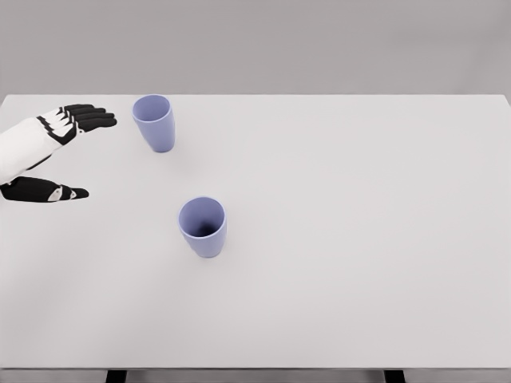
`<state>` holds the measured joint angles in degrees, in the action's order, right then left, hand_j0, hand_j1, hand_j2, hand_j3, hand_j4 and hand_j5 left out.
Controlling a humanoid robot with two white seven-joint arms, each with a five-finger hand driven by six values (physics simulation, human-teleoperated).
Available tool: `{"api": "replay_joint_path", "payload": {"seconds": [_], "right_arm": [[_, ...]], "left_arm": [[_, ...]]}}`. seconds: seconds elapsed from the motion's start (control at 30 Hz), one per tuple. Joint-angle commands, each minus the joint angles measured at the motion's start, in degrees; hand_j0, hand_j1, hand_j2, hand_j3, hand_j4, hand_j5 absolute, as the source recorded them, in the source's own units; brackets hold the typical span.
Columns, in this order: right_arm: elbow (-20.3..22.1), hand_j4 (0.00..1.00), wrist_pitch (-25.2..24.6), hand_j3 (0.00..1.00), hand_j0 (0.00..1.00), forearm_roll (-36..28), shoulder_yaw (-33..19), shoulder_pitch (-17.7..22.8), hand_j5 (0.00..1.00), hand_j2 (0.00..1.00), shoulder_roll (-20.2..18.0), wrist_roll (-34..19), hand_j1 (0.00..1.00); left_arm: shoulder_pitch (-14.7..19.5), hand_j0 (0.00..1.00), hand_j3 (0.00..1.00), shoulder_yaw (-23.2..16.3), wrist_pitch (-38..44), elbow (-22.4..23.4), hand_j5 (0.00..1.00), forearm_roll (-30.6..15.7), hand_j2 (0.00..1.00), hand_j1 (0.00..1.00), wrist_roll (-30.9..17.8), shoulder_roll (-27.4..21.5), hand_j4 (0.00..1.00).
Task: Place the right cup on the left cup with left arm
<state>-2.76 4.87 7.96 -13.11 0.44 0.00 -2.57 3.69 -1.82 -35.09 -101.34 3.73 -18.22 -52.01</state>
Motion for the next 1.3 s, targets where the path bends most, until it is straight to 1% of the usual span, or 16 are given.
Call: {"api": "replay_joint_path", "payload": {"seconds": [0.0,0.43,0.47,0.6,0.63,0.73,0.83,0.87,0.9,0.93,0.97,1.03,1.07,1.1,1.2,1.27], "right_arm": [[-0.1,1.00,0.0,1.00,1.00,0.0,-0.1,0.0,1.00,1.00,0.0,0.0,1.00],[0.0,1.00,0.0,1.00,1.00,0.0,0.2,-0.1,1.00,1.00,0.0,0.0,1.00],[0.0,1.00,0.0,1.00,1.00,0.0,0.2,-0.1,1.00,1.00,0.0,0.0,1.00],[0.0,1.00,0.0,1.00,1.00,0.0,0.2,-0.1,1.00,1.00,0.0,0.0,1.00],[0.0,1.00,0.0,1.00,1.00,0.0,0.2,-0.1,1.00,1.00,0.0,0.0,1.00],[0.0,1.00,0.0,1.00,1.00,0.0,0.2,-0.1,1.00,1.00,0.0,0.0,1.00],[0.0,1.00,0.0,1.00,1.00,0.0,0.2,-0.1,1.00,1.00,0.0,0.0,1.00],[0.0,1.00,0.0,1.00,1.00,0.0,0.2,-0.1,1.00,1.00,0.0,0.0,1.00],[0.0,1.00,0.0,1.00,1.00,0.0,0.2,-0.1,1.00,1.00,0.0,0.0,1.00],[0.0,1.00,0.0,1.00,1.00,0.0,0.2,-0.1,1.00,1.00,0.0,0.0,1.00],[0.0,1.00,0.0,1.00,1.00,0.0,0.2,-0.1,1.00,1.00,0.0,0.0,1.00],[0.0,1.00,0.0,1.00,1.00,0.0,0.2,-0.1,1.00,1.00,0.0,0.0,1.00],[0.0,1.00,0.0,1.00,1.00,0.0,0.2,-0.1,1.00,1.00,0.0,0.0,1.00],[0.0,1.00,0.0,1.00,1.00,0.0,0.2,-0.1,1.00,1.00,0.0,0.0,1.00],[0.0,1.00,0.0,1.00,1.00,0.0,0.2,-0.1,1.00,1.00,0.0,0.0,1.00],[0.0,1.00,0.0,1.00,1.00,0.0,0.2,-0.1,1.00,1.00,0.0,0.0,1.00]], "left_arm": [[-0.1,1.00,1.00,0.0,0.1,-0.1,1.00,-0.4,1.00,1.00,0.0,0.0,1.00],[-0.3,1.00,1.00,0.0,0.1,0.0,1.00,-0.1,1.00,1.00,-0.1,0.2,1.00],[-0.4,1.00,1.00,-0.8,0.1,0.0,1.00,-0.1,1.00,1.00,-0.1,0.2,1.00],[-0.3,1.00,1.00,-1.5,0.1,0.0,1.00,0.9,1.00,1.00,0.0,1.4,1.00],[-0.3,1.00,1.00,-1.5,0.1,0.3,1.00,1.5,1.00,1.00,0.1,2.3,1.00],[-0.3,1.00,1.00,-1.5,0.1,0.3,1.00,1.5,1.00,1.00,0.2,4.1,1.00],[-0.5,1.00,1.00,-1.6,0.1,-0.1,1.00,-0.2,1.00,1.00,0.3,7.1,1.00],[-0.6,0.99,0.99,-1.8,0.1,-0.2,0.99,-3.4,0.99,0.99,0.2,7.4,0.99],[-1.1,0.99,0.99,-2.0,0.1,-0.3,0.99,-4.8,0.99,0.99,0.2,7.6,0.99],[-2.3,0.99,0.99,-2.3,0.1,-1.0,0.99,-6.1,0.99,0.99,0.2,8.7,0.99],[-2.6,0.99,0.99,-2.3,0.1,-1.0,0.99,-6.5,0.99,0.99,0.1,10.5,0.99],[-3.2,0.98,0.98,-3.4,0.1,-1.0,0.98,-7.0,0.98,0.98,0.1,11.1,0.98],[-4.0,0.96,0.96,-3.5,0.1,-1.1,0.96,-8.1,0.96,0.96,0.2,11.1,0.96],[-5.4,0.95,0.95,-3.5,0.1,-1.1,0.95,-10.4,0.95,0.95,0.2,11.1,0.95],[-7.5,0.95,0.95,-4.0,0.1,-1.1,0.95,-10.8,0.95,0.95,0.2,11.1,0.95],[-7.6,0.95,0.95,-5.6,0.1,-1.1,0.95,-10.9,0.95,0.95,0.2,11.0,0.95]]}}
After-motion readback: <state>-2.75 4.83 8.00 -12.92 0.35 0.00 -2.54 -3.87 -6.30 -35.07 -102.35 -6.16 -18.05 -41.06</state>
